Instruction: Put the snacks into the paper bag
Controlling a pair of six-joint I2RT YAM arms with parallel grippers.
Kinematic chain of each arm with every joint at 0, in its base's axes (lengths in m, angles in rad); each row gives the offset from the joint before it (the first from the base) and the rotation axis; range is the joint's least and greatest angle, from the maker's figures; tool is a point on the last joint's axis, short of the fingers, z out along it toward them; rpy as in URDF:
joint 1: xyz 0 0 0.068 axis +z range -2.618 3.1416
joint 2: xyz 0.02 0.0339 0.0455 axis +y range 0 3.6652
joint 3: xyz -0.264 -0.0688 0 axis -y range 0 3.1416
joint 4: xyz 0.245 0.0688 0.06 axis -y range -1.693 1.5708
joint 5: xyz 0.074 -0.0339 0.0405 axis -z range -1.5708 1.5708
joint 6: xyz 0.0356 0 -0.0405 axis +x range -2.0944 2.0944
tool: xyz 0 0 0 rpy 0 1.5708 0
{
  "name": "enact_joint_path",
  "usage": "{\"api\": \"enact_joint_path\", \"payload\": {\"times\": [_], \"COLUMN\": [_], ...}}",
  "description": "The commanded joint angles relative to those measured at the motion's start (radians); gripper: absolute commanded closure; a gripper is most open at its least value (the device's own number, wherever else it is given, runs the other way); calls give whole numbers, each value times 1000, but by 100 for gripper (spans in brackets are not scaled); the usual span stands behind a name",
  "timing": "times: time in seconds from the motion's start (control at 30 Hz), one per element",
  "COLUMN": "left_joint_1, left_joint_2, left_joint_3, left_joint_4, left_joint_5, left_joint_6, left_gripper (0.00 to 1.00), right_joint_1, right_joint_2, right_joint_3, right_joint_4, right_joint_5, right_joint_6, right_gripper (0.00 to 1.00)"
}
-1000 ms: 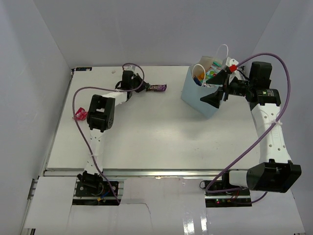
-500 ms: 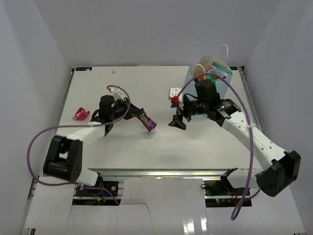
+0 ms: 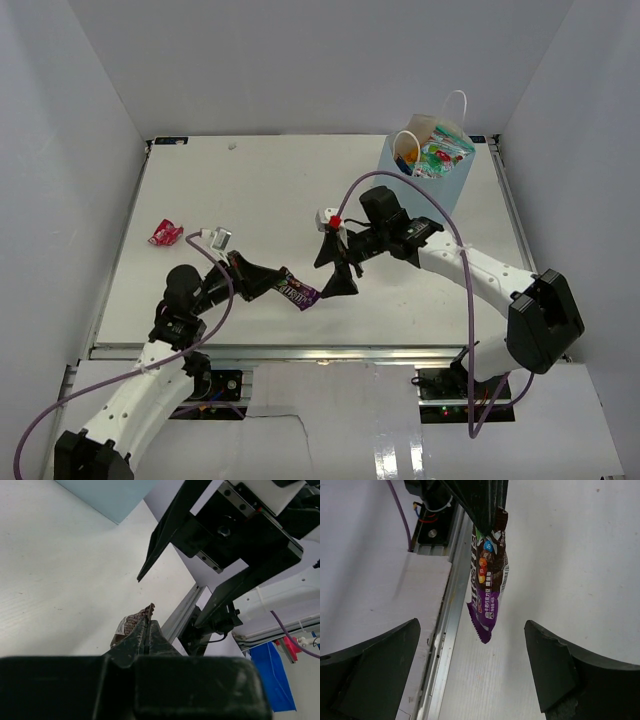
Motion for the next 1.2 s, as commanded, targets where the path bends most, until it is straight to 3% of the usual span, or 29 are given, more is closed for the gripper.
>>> {"api": "enact_joint_path", "payload": {"times": [0.0, 0.17, 0.47, 0.6, 0.77, 1.03, 1.17], "left_joint_1": [-7, -11, -25, -34, -42, -45, -45], "left_joint_2": [-81, -115, -26, -25, -3, 32, 37], "left_joint_3": [-30, -21, 39, 40, 56, 73, 76], "left_joint_4": [-52, -54, -54, -48, -20, 3, 5], "left_joint_5": [42, 60, 79, 67, 85, 77, 64], "left_joint_6": [-23, -38, -18, -21, -27, -18, -18], "left_gripper": [100, 100, 100, 100, 100, 100, 100], "right_joint_1": [22, 98, 161, 167, 178, 181, 181], "right_joint_2": [16, 76, 129, 143, 171, 186, 171], "right_joint_3": [28, 44, 51, 56, 58, 88, 85], "right_joint_4": [31, 28, 114, 124, 158, 142, 126], "right_joint_5": [-149, -108, -3, -9, 10, 14, 26], "right_joint_6": [-41, -28, 72, 95, 141, 155, 140], "right_gripper": [10, 9, 2, 22, 37, 73, 85]}}
